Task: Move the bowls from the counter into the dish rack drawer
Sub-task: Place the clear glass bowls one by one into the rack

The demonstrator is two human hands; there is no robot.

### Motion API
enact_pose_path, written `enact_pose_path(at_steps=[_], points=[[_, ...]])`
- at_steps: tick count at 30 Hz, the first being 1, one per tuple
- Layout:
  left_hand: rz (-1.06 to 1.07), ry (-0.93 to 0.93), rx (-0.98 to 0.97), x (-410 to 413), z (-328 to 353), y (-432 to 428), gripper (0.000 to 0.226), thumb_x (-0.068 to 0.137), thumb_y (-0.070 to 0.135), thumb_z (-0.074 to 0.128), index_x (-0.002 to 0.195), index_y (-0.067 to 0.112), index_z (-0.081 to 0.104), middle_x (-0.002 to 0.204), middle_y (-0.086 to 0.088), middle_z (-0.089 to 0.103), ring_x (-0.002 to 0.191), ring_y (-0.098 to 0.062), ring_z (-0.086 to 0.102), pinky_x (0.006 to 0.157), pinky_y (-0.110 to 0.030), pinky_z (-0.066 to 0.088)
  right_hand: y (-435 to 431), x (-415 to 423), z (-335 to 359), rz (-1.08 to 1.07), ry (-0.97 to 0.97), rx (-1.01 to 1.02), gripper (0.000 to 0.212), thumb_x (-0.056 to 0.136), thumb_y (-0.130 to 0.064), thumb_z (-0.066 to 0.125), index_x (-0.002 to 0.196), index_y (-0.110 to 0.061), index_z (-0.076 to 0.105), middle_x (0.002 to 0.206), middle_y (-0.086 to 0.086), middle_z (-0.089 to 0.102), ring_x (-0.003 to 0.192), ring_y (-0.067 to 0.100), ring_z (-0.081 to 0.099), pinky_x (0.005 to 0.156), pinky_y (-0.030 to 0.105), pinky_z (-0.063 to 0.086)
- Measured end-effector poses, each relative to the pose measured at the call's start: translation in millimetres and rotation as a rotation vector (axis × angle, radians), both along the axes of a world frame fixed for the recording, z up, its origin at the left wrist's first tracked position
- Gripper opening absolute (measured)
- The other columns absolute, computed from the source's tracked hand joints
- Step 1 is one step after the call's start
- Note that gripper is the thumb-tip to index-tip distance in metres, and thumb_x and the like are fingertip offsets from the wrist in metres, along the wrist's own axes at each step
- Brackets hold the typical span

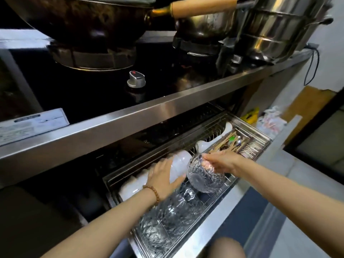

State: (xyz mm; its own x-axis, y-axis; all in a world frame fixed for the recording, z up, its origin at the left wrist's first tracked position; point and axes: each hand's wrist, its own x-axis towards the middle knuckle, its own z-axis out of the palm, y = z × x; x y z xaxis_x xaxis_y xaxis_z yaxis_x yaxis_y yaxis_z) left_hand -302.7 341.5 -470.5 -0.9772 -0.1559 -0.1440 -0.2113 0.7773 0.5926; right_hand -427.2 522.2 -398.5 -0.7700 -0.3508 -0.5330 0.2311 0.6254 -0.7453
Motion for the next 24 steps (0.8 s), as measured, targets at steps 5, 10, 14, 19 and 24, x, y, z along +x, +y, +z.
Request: enact_pose_path(at_steps=[5, 10, 14, 19, 24], points=[[-0.056, -0.09, -0.178, 9.8, -36.3, -1.5, 0.089, 0.081, 0.075, 0.027, 0.149, 0.026, -0.002, 0.158, 0.0, -0.009, 0.145, -0.021, -0.013, 0.116, -0.05, -0.009, -9.6, -11.9, -27.5, -0.041, -0.095, 0.076, 0.02, 0.085, -0.033, 0.064, 0.082, -0.014, 0.066, 0.082, 0.004, 0.06, 0.067, 0.012, 0.052, 0.058, 0.019, 0.047], [-0.052, -0.092, -0.275, 17.2, -60.8, -4.5, 0.101, 0.069, 0.085, 0.01, 0.148, 0.025, -0.006, 0.157, 0.004, -0.017, 0.143, -0.02, -0.021, 0.113, -0.049, -0.019, -20.0, -19.2, -44.3, 0.005, -0.211, 0.174, 0.029, 0.088, -0.034, 0.058, 0.073, -0.01, 0.062, 0.072, 0.002, 0.055, 0.061, 0.011, 0.045, 0.053, 0.018, 0.041], [-0.048, -0.073, -0.298, 15.7, -65.5, -4.1, 0.108, 0.06, 0.089, -0.002, 0.148, 0.026, -0.01, 0.156, 0.005, -0.019, 0.142, -0.02, -0.023, 0.11, -0.047, -0.022, -24.8, -22.5, -57.2, 0.093, -0.284, 0.252, 0.031, 0.092, -0.035, 0.052, 0.071, -0.013, 0.058, 0.066, -0.001, 0.047, 0.058, 0.009, 0.039, 0.054, 0.017, 0.038], [-0.042, -0.077, -0.302, 16.3, -64.0, -3.3, 0.104, 0.063, 0.087, 0.001, 0.147, 0.027, -0.011, 0.156, 0.005, -0.019, 0.142, -0.02, -0.023, 0.11, -0.046, -0.023, -34.8, -22.1, -68.6, 0.183, -0.342, 0.335, 0.034, 0.095, -0.037, 0.046, 0.069, -0.016, 0.054, 0.063, -0.003, 0.046, 0.055, 0.007, 0.039, 0.045, 0.014, 0.037], [-0.051, -0.09, -0.322, 16.6, -63.1, -3.2, 0.1, 0.069, 0.085, 0.007, 0.148, 0.026, -0.01, 0.156, 0.003, -0.02, 0.142, -0.021, -0.023, 0.112, -0.048, -0.02, -37.6, -21.1, -78.9, 0.226, -0.439, 0.288, 0.033, 0.096, -0.039, 0.043, 0.079, -0.015, 0.058, 0.064, -0.004, 0.049, 0.054, 0.007, 0.042, 0.048, 0.014, 0.04]])
